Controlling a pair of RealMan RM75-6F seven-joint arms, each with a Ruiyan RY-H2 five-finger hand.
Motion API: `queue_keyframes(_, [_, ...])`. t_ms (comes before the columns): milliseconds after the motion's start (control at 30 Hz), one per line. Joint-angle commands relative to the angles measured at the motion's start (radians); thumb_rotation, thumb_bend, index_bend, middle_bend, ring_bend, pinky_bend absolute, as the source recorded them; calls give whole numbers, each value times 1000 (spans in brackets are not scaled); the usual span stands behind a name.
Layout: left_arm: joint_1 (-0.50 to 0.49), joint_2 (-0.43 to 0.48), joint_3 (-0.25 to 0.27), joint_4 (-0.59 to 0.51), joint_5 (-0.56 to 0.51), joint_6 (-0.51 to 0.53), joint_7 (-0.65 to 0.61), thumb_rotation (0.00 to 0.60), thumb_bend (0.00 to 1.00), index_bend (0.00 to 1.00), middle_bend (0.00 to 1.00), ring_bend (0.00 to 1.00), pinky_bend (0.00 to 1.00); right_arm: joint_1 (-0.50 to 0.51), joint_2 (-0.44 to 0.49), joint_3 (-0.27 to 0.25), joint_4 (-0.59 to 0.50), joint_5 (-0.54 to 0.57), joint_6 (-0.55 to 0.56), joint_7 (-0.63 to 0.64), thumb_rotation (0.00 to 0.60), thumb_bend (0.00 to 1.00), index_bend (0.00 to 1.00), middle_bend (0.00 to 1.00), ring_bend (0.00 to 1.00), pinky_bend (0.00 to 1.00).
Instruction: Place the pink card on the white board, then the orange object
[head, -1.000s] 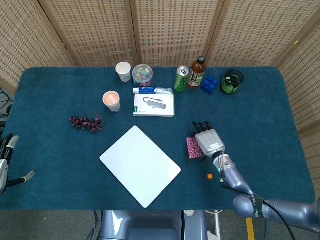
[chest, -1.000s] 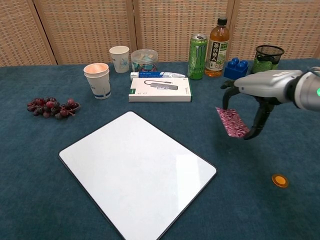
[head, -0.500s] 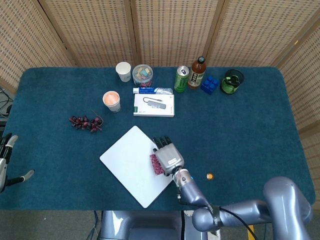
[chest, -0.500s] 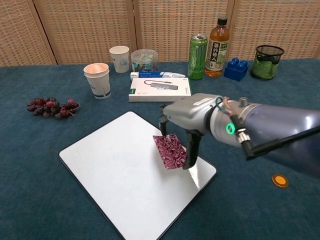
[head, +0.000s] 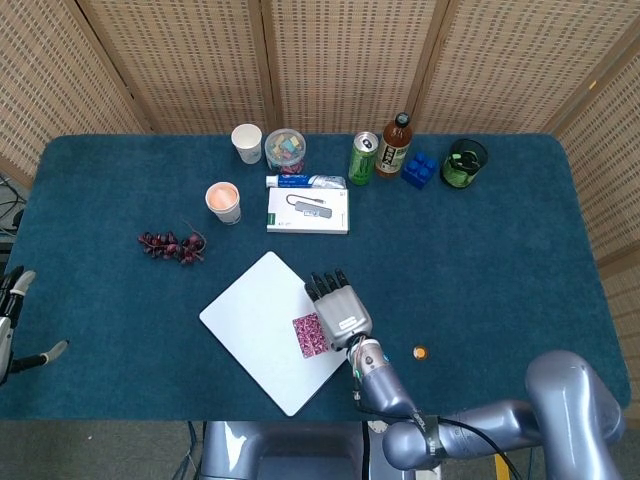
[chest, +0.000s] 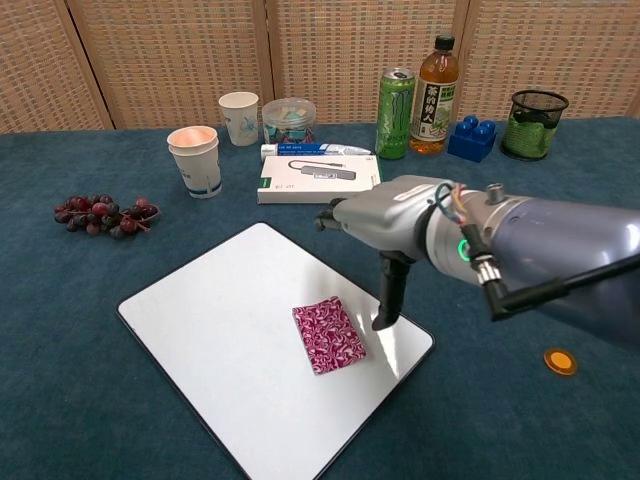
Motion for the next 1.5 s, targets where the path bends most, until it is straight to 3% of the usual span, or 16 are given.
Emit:
queue_keyframes(33, [0,-2,2,-2,2,1,6,506,0,0,0,0,0,-42,72,-58,-25,-76,-14,45,600,0,0,0,0,0])
queue_keyframes(167, [0,-7,4,-4,7,3,19,506,0,0,0,0,0,-103,163,-125,-17,-186,-55,145,600,0,40,0,0,0])
queue_keyframes(367, [0,-12,7,-10,9,5,37,508,0,0,0,0,0,-203,302,-222,21,-376,-136,350,600,2,210,0,0,0])
queue_keyframes(500, [-1,-14,6,-12,5,2,45,507,0,0,0,0,0,-267,388,-298,35,-535,-169,469,600,78,354,0,0,0])
queue_keyframes(700, [-2,-18,9,-17,11,2,59,509,0,0,0,0,0,-339,425,-366,87,-706,-183,592,600,115,390,0,0,0])
queue_keyframes(1000, [1,-21,12,-20,15,8,67,508,0,0,0,0,0,-411,391,-395,170,-828,-195,677,600,207,390,0,0,0])
queue_keyframes(1500, [1,-21,10,-17,11,7,64,508,0,0,0,0,0,-456,313,-329,278,-865,-219,705,600,311,390,0,0,0])
